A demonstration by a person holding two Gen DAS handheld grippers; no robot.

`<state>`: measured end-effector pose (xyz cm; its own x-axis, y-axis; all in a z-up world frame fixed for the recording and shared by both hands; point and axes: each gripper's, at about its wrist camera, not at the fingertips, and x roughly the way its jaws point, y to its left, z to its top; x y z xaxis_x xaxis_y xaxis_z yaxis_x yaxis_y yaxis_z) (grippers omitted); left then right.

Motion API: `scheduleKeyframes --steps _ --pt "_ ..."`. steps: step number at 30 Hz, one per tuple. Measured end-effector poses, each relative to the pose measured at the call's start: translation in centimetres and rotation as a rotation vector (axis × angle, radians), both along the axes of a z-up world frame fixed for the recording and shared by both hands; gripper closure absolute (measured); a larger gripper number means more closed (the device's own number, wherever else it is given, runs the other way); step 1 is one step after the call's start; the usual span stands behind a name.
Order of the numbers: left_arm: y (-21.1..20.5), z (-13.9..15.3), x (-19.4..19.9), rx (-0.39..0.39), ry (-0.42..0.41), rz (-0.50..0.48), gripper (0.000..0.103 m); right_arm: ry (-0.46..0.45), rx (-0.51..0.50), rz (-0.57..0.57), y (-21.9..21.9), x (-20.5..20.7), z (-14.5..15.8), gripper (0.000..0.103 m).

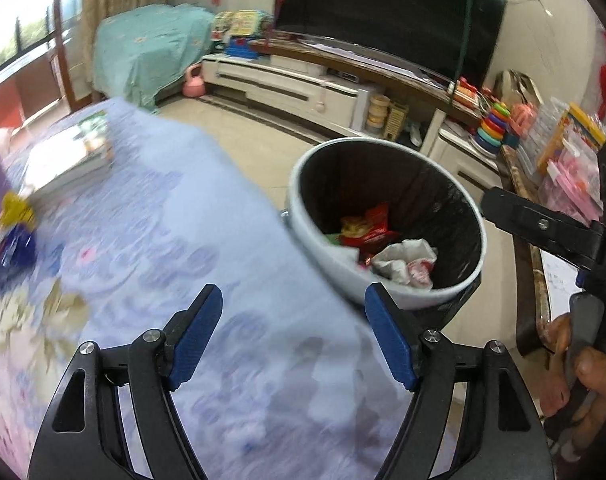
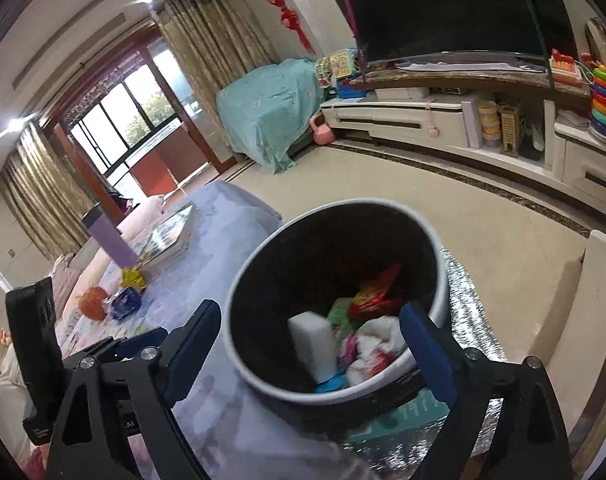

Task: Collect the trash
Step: 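Move both tools back to the table toward the plastic wrapper and yellow bag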

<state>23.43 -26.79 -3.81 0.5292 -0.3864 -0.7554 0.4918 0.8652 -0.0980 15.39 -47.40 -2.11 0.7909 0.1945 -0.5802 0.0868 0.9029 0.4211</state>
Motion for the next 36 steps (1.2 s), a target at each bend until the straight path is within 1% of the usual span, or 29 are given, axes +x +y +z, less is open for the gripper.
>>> scheduleKeyframes --steps 7,13,22,33,34,36 --pt "6.5 -0.8 -0.9 -0.033 0.031 0.116 0.027 -0.007 0.015 0.079 4.2 -0.1 -0.2 0.01" --pt "11.8 -0.8 -1.4 -0.057 0.039 0.21 0.027 -0.005 0.018 0.144 7.7 0.2 -0.3 0.009" --pt "17.7 -1.4 -1.9 -0.08 0.046 0.316 0.027 0.009 0.018 0.227 12.4 1.3 -0.9 0.009" --pt "22.8 -1.8 -0.7 -0.082 0.052 0.382 0.027 0.028 0.02 0.31 17.8 3.2 -2.5 0.009" --pt "23.3 -1.7 -0.5 -0.081 0.047 0.385 0.026 0.026 0.02 0.316 18.2 3.5 -2.5 0.009" --pt "24.1 -1.7 0.1 -0.072 0.037 0.385 0.022 0.021 0.017 0.33 19.1 4.2 -2.7 0.009"
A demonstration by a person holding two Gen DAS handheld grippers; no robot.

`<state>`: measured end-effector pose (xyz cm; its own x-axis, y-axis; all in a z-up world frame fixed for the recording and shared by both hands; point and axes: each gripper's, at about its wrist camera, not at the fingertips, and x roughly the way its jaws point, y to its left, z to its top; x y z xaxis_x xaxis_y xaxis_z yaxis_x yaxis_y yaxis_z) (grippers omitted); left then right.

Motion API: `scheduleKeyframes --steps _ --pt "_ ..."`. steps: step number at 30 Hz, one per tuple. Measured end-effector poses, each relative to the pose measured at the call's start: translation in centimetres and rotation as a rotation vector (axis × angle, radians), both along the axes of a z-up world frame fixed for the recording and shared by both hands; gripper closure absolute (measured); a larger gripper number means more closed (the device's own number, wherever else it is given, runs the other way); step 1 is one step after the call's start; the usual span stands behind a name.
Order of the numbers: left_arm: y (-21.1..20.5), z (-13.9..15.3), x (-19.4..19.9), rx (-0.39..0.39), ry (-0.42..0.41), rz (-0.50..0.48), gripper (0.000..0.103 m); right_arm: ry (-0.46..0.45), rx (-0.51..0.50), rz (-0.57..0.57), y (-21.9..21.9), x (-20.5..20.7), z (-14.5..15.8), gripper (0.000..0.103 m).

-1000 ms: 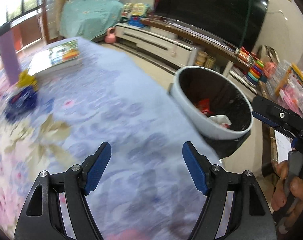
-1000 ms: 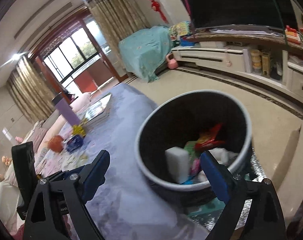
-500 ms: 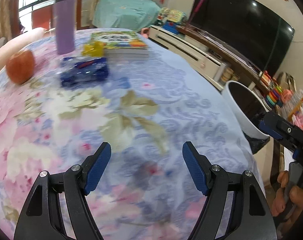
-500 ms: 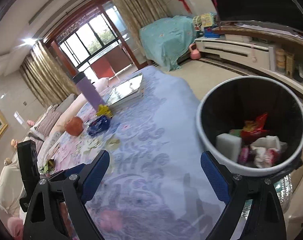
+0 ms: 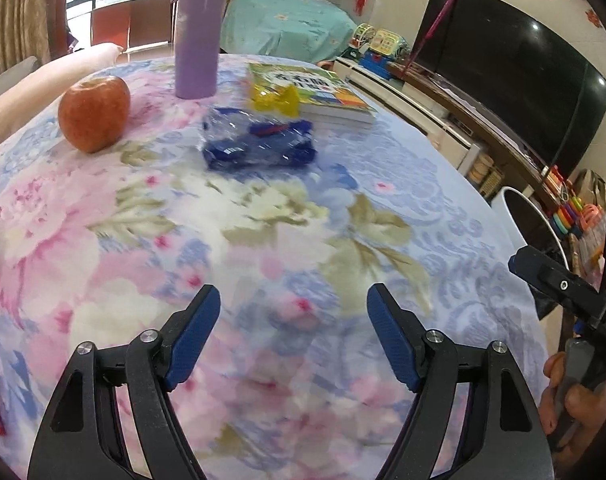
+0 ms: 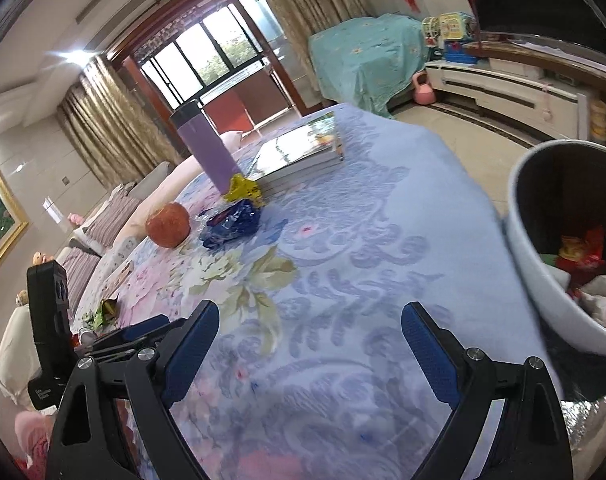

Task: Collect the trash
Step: 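Move both tools back to the table toward the plastic wrapper and yellow bag, then grasp the blue plastic wrapper with the left tool while the right tool grasps the yellow bag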

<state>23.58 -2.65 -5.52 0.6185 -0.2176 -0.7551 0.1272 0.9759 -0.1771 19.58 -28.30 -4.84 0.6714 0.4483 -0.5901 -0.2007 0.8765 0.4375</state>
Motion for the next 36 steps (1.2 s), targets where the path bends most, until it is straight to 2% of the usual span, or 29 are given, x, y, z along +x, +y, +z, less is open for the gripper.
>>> scheduleKeyframes --steps 9,14,18,22,23,24,27,30,36 --pt "2.7 0.1 6.0 0.044 0.001 -0.044 0.015 -0.004 -0.009 0.033 2.1 3.1 -0.4 0.009" --pt "3.9 -0.4 10.4 0.009 0.025 -0.059 0.014 0.003 -0.008 0.023 2.3 5.2 -0.5 0.009" --pt "4.3 -1.1 13.2 -0.052 0.042 -0.072 0.014 0.015 0.001 0.001 2.1 6.8 -0.8 0.009" --pt "4.0 -1.5 14.4 -0.098 0.022 -0.098 0.015 0.034 0.005 -0.012 1.9 7.9 -1.2 0.009" --pt "3.8 -1.6 14.6 -0.104 0.015 -0.107 0.023 0.04 0.005 -0.015 1.9 8.2 -1.4 0.009" --pt "3.6 -1.9 14.7 -0.109 0.011 -0.121 0.042 0.045 0.005 -0.017 1.8 8.5 -1.5 0.009" --pt "3.0 -2.1 14.8 -0.095 0.015 -0.141 0.056 0.048 0.0 -0.02 2.0 9.1 -1.6 0.009" --pt "3.3 -1.6 13.9 -0.098 0.0 -0.148 0.063 0.048 -0.001 -0.015 2.5 9.6 -1.7 0.009" --pt "6.5 -0.8 9.2 -0.126 -0.005 -0.075 0.065 0.038 0.01 0.008 4.5 10.6 -1.3 0.009"
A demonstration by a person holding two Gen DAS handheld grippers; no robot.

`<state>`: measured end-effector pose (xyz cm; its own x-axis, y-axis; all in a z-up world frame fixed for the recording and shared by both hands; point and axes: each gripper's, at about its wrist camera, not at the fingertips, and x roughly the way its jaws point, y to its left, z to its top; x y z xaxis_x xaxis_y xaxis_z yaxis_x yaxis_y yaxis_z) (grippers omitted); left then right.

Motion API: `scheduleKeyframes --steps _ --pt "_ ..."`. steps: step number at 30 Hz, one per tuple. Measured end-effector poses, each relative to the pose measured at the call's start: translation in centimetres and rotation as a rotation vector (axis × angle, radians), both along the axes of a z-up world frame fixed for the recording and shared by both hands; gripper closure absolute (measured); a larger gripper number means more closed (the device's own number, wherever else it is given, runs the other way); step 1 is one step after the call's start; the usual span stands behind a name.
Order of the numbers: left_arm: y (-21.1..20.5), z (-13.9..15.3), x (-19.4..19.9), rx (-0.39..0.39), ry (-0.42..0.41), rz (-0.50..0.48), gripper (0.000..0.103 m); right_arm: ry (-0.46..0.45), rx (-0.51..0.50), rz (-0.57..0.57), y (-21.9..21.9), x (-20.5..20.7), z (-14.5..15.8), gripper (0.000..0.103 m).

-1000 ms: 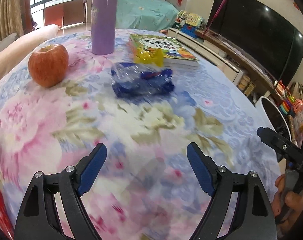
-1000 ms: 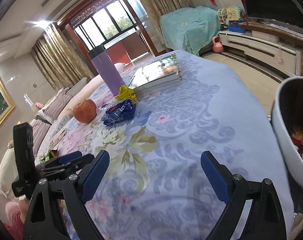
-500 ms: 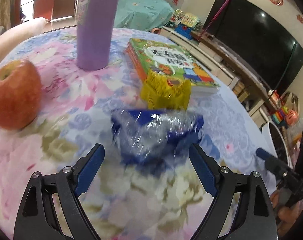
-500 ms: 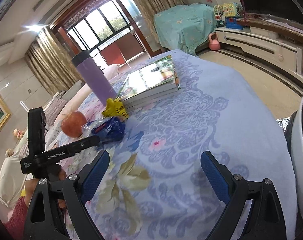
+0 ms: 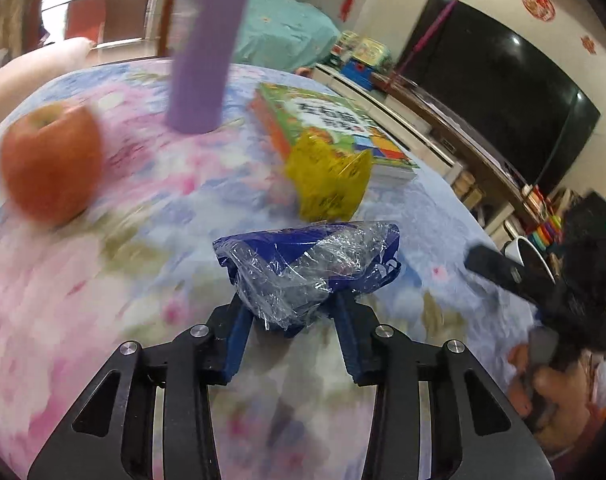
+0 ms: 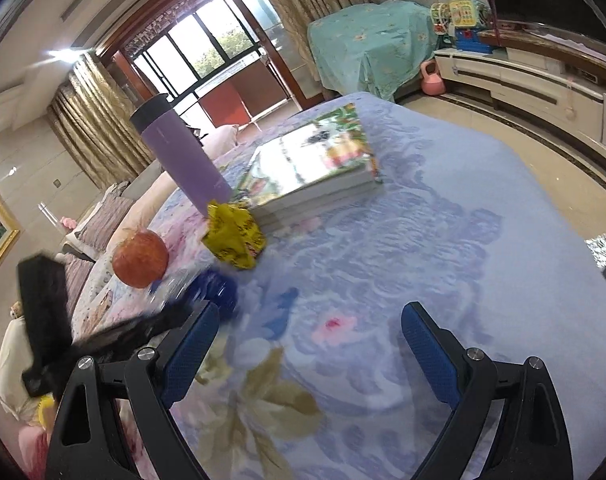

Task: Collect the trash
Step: 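Grasp the blue plastic wrapper with the left tool while the right tool grasps the yellow bag, then carry the blue plastic wrapper and yellow bag over the bin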

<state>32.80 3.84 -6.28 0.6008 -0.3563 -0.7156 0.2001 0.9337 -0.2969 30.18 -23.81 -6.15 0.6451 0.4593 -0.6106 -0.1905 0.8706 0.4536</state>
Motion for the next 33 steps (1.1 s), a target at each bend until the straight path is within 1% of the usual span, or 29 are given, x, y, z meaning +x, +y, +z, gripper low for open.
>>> scheduleKeyframes --steps 4,7,9,11,13,15,16,18,20,21,25,28,30,33 --pt "2.9 -0.4 -3.9 -0.002 -0.008 0.121 0.065 -0.024 0.004 0.044 2.8 0.9 0.2 0.009" --pt "5.0 -0.8 -5.6 -0.04 -0.018 0.203 0.065 -0.06 -0.028 0.076 5.6 1.8 0.2 0.009" --pt "5.3 -0.8 -6.1 -0.035 -0.036 0.229 0.065 -0.07 -0.055 0.091 7.2 2.8 0.1 0.01" --pt "5.1 -0.9 -6.3 -0.018 -0.044 0.239 0.065 -0.061 -0.068 0.099 8.4 3.9 -0.2 0.01" --pt "4.8 -1.0 -6.0 0.002 -0.047 0.241 0.065 -0.064 -0.076 0.09 9.0 4.7 -0.2 0.01" --pt "4.7 -1.0 -5.8 0.007 -0.043 0.239 0.065 -0.058 -0.073 0.084 9.3 5.6 -0.3 0.011" --pt "4.8 -1.0 -5.7 0.003 -0.043 0.238 0.065 -0.058 -0.079 0.085 9.6 5.9 -0.3 0.014" --pt "5.0 -1.1 -5.7 -0.003 -0.044 0.237 0.064 -0.049 -0.099 0.089 9.9 6.4 -0.5 0.026" --pt "5.0 -1.2 -5.6 -0.003 -0.045 0.237 0.064 -0.035 -0.116 0.094 10.1 6.6 -0.8 0.054" --pt "5.0 -1.1 -5.6 -0.001 -0.046 0.237 0.064 -0.038 -0.119 0.094 10.1 6.4 -0.8 0.058" --pt "4.8 -1.1 -5.8 0.009 -0.05 0.236 0.064 -0.083 -0.124 0.088 9.5 4.6 -0.1 0.061" --pt "4.7 -1.1 -5.8 0.01 -0.052 0.236 0.064 -0.071 -0.112 0.1 8.6 2.6 -0.3 0.061" --pt "4.6 -1.0 -5.8 0.017 -0.053 0.236 0.064 -0.047 -0.082 0.099 7.5 1.3 -0.6 0.061" --pt "4.2 -0.8 -6.0 0.036 -0.055 0.236 0.064 -0.038 -0.051 0.086 5.7 -1.4 -0.5 0.061"
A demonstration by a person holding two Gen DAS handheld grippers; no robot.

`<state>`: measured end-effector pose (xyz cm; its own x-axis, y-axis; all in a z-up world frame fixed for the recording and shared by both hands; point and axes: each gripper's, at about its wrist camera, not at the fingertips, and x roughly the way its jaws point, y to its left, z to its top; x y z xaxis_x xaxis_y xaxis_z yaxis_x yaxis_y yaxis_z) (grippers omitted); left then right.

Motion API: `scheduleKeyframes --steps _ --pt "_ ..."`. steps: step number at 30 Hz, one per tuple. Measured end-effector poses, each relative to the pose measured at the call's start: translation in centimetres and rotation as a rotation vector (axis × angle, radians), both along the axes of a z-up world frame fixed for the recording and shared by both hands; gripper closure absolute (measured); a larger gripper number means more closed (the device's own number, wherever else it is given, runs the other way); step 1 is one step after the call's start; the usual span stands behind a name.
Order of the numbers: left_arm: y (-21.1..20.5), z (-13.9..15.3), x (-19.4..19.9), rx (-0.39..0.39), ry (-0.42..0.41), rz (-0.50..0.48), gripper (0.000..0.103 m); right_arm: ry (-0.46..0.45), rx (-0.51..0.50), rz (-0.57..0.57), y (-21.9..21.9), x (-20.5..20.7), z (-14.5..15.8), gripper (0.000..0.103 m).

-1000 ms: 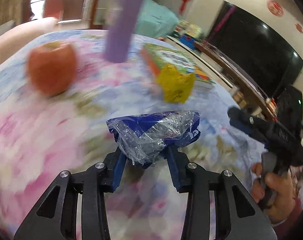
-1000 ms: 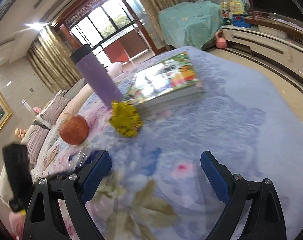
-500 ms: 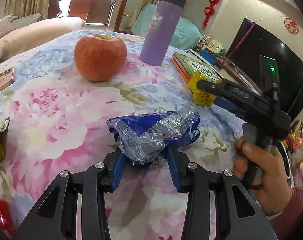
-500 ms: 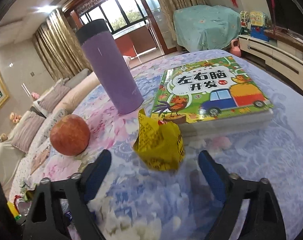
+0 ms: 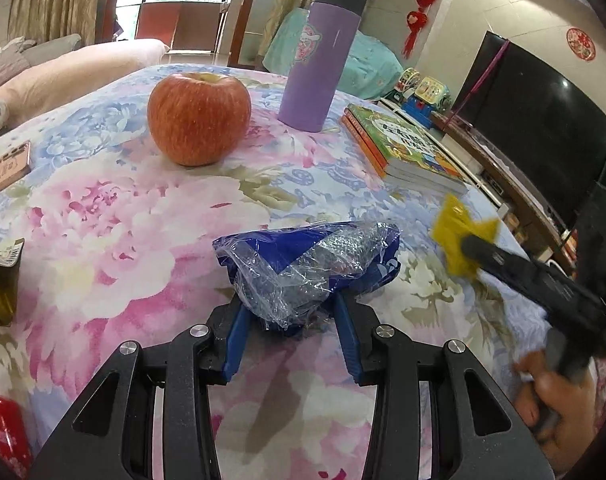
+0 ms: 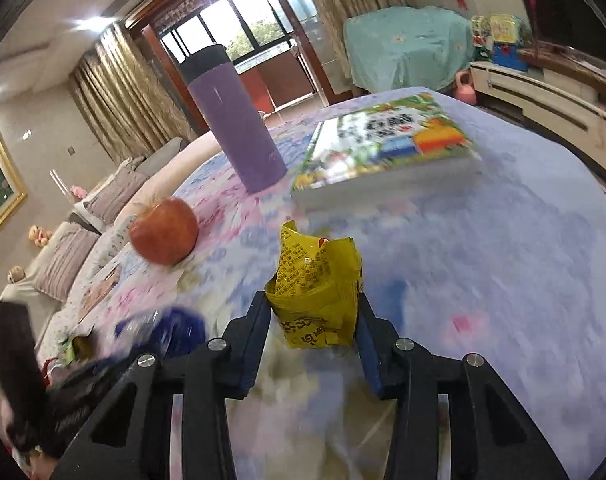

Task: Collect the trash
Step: 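Carry the blue plastic wrapper and yellow bag over the bin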

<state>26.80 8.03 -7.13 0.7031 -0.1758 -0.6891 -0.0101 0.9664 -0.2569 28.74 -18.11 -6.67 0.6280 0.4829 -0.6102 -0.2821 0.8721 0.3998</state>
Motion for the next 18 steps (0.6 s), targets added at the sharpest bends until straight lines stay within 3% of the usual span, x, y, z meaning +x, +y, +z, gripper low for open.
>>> scheduleKeyframes --steps 12,18 --pt "-6.7 1.2 -5.3 -0.066 0.018 -0.101 0.065 -0.019 0.035 -0.013 -5.1 -7.8 1.1 0.061" --pt "-11.4 1.5 -7.0 -0.033 0.011 -0.167 0.065 -0.015 0.054 -0.049 -8.0 -10.7 0.9 0.061"
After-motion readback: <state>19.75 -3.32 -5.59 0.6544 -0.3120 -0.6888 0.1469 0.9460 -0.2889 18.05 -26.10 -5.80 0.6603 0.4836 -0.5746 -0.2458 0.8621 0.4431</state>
